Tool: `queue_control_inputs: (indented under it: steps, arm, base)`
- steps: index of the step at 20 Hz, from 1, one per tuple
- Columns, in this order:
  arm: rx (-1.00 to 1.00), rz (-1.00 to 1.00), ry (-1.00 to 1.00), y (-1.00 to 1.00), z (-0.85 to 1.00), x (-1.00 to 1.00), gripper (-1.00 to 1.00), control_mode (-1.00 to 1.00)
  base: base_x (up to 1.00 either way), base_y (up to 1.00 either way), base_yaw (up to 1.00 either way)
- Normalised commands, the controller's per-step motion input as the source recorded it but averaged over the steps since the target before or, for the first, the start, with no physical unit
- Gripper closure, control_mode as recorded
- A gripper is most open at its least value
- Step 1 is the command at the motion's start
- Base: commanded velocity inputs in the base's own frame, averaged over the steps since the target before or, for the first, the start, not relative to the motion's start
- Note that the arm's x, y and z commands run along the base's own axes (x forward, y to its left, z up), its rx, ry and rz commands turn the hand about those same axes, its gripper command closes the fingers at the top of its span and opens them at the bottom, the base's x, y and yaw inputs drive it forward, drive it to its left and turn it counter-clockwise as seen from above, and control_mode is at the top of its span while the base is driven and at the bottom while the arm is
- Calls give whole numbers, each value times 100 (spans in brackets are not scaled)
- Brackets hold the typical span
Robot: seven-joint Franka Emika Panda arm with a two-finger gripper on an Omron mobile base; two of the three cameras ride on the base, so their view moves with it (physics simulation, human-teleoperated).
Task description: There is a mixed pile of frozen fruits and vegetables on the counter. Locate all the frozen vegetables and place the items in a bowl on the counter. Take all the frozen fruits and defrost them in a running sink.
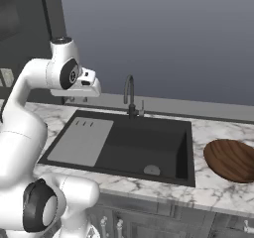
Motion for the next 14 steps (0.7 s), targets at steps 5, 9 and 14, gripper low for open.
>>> queue_control_inputs:
  steps: [5,9,14]
  arm:
    - [0,-2,0,20,-6,0,-100,-100]
    - [0,-2,0,44,-1,-20,-100,-100]
    - [0,-4,3,64,-8,-6,-100,-100]
  base:
    - [0,0,0]
    - [0,0,0]
    - [0,0,0]
